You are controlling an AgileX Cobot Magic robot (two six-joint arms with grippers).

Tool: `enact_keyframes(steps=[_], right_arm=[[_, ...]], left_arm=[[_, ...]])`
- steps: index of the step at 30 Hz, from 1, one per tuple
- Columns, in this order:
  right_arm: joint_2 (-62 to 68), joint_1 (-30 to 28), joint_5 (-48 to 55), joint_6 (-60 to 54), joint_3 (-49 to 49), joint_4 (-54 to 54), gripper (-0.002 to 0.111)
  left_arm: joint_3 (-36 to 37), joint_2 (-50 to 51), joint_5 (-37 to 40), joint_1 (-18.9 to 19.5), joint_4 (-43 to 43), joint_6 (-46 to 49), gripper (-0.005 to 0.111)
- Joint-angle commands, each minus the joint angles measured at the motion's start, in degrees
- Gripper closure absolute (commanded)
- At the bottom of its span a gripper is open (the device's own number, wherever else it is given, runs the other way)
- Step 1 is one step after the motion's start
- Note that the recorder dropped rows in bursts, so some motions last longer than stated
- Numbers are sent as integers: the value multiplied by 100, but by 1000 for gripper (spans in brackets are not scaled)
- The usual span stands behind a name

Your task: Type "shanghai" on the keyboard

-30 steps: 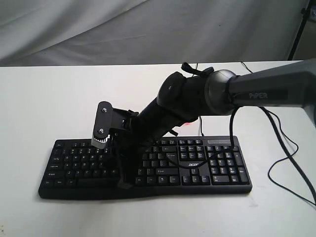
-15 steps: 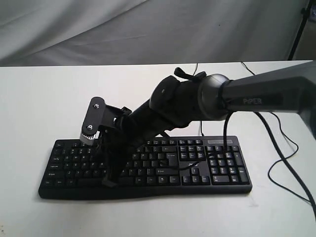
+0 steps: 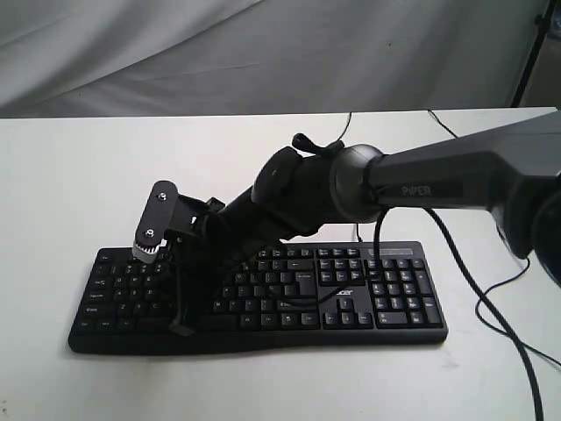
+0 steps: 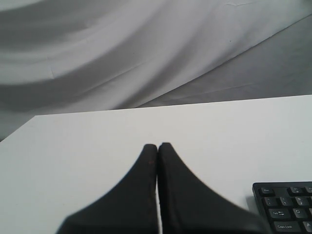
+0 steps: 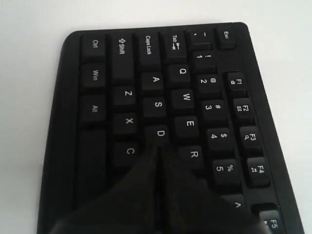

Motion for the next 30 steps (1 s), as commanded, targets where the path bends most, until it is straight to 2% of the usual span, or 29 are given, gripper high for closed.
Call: enact_keyframes(steps=[1, 6, 30], right_arm=[[-23, 3, 95, 43, -49, -104, 108], [-23, -34, 95, 111, -49, -423, 108], [-11, -62, 19, 111, -49, -606, 108]], left_arm=[[29, 18, -16, -22, -3, -16, 106], [29, 18, -16, -22, -3, -16, 106], [29, 18, -16, -22, -3, -16, 106]])
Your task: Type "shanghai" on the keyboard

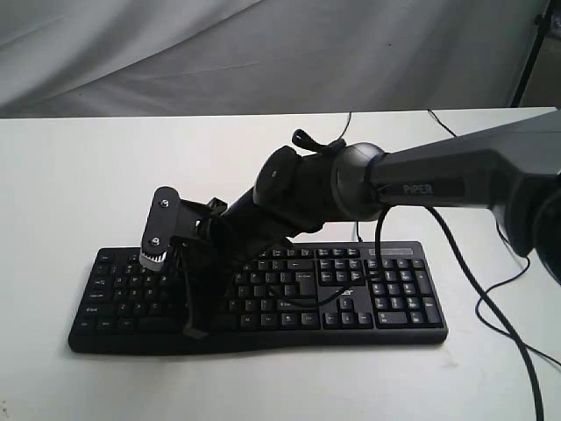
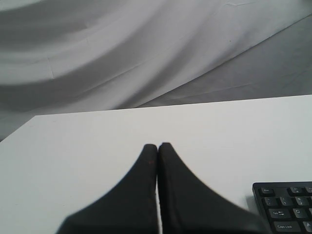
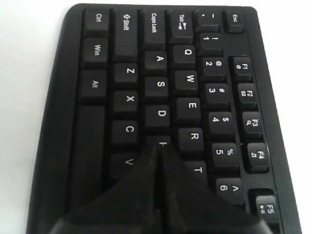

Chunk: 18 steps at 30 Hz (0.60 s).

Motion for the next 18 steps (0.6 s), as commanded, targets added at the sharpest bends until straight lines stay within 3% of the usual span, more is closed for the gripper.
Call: enact_keyframes(steps=[1, 18], right_arm=[[-11, -40, -34, 4, -40, -42, 108], [1, -40, -127, 4, -40, -113, 108]], left_arm=[[29, 18, -16, -22, -3, -16, 106], [29, 18, -16, -22, -3, -16, 106]])
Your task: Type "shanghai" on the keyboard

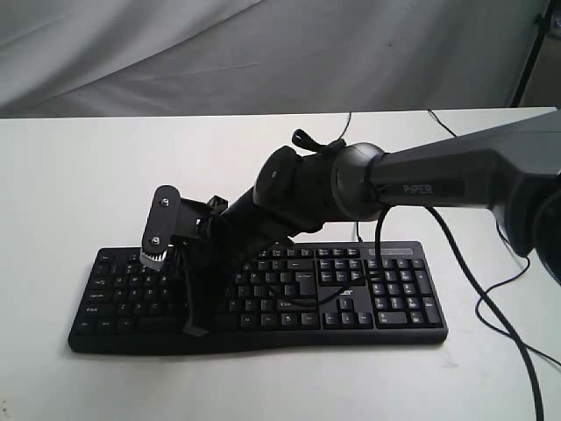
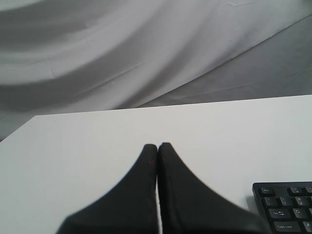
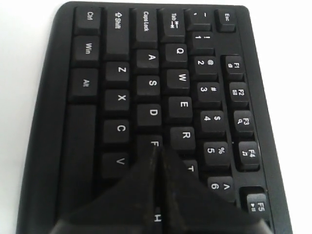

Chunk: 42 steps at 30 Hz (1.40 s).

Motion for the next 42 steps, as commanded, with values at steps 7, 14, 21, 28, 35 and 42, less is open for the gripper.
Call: enact_keyframes(steps=[7, 14, 21, 28, 35, 42], right_arm=[[1, -52, 3, 41, -40, -213, 108], [97, -52, 20, 41, -40, -286, 108], [64, -52, 31, 31, -40, -286, 108], [-160, -39, 88, 31, -40, -262, 108], [-253, -40, 124, 42, -40, -262, 108], [-253, -40, 124, 42, -40, -262, 108]], left_arm=[[29, 18, -16, -22, -3, -16, 106], [29, 18, -16, -22, -3, -16, 106], [29, 18, -16, -22, -3, -16, 106], [29, 18, -16, -22, -3, -16, 106], [29, 18, -16, -22, -3, -16, 106], [29, 18, -16, -22, -3, -16, 106]])
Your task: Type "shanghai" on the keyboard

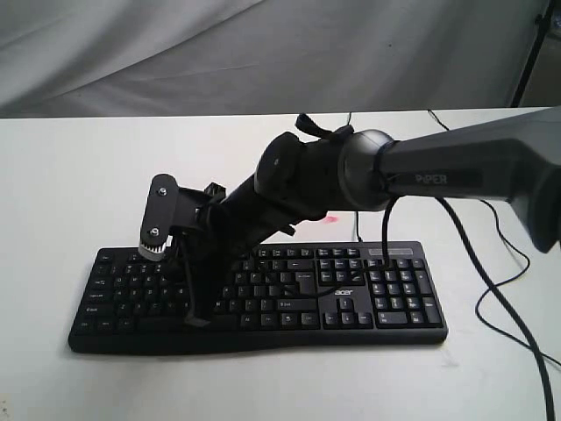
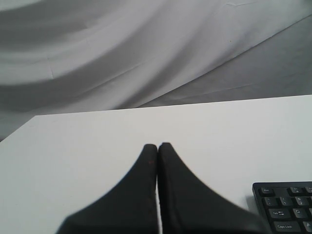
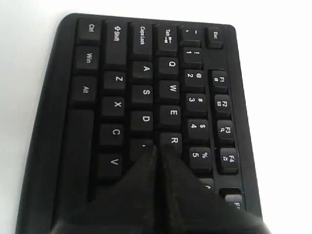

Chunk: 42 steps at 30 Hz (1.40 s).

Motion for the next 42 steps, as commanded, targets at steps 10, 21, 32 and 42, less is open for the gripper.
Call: enact_keyframes(steps=[10, 21, 32, 42], right_arm=[[-63, -18, 91, 217, -4, -112, 108], [-82, -18, 94, 492, -4, -483, 108], [-172, -127, 279, 815, -4, -799, 108], [-172, -127, 279, 815, -4, -775, 108]], left_arm=[[29, 18, -16, -22, -3, -16, 106], [29, 18, -16, -22, -3, -16, 106], [29, 18, -16, -22, -3, -16, 106], [29, 18, -16, -22, -3, -16, 106]])
